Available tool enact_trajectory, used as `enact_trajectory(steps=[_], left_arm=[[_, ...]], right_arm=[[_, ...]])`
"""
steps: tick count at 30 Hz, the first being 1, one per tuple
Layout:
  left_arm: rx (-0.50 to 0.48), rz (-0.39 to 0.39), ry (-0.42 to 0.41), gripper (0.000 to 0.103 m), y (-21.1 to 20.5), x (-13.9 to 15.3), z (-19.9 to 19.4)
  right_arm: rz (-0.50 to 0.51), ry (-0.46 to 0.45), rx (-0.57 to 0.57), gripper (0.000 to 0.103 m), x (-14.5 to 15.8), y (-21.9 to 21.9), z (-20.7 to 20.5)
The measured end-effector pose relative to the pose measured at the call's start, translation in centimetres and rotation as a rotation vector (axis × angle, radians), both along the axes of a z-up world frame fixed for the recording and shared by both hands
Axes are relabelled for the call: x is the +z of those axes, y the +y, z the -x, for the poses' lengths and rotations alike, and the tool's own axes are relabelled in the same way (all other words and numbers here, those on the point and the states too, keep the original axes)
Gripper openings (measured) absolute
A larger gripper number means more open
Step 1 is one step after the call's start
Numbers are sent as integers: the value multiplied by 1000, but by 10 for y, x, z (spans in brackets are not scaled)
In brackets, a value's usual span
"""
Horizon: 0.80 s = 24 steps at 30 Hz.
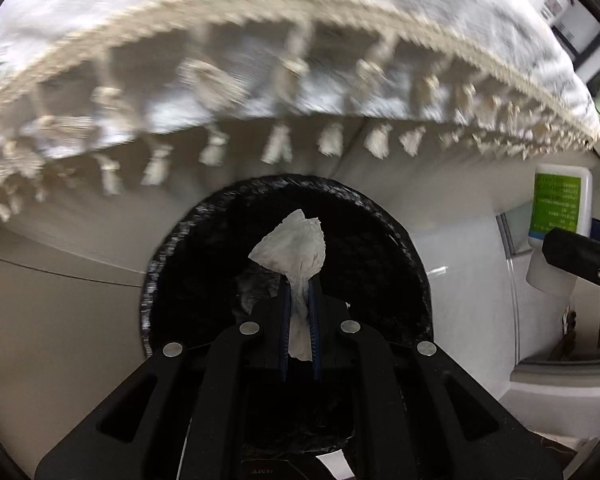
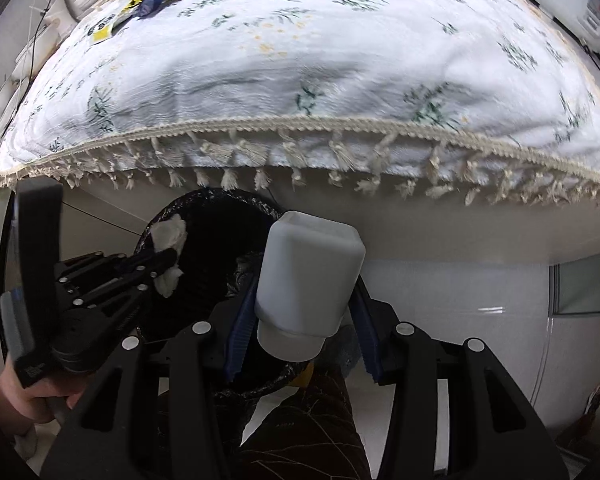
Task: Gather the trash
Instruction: 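Carry the tissue and bottle in both grippers down over the black trash bin, then open the left gripper to drop the tissue while the right drops the bottle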
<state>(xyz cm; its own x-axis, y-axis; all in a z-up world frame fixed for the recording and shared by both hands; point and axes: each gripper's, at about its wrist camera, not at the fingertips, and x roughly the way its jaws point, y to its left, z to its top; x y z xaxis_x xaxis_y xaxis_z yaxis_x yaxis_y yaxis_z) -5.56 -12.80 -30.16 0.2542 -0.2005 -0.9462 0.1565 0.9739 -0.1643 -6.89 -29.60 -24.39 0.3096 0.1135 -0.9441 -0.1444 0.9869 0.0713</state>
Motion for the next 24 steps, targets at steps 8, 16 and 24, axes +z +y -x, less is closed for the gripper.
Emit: enact_trajectory(steps=[8, 16, 24], left_arm=[[-56, 3, 37, 8, -23, -21, -5], [-35, 17, -23, 45, -16, -1, -1], [46, 10, -106, 88, 12, 39, 12]], right_arm=[[2, 15, -36, 44, -7, -10, 6], [-4, 15, -27, 44, -11, -1, 5], [-20, 19, 4, 44, -24, 24, -2]])
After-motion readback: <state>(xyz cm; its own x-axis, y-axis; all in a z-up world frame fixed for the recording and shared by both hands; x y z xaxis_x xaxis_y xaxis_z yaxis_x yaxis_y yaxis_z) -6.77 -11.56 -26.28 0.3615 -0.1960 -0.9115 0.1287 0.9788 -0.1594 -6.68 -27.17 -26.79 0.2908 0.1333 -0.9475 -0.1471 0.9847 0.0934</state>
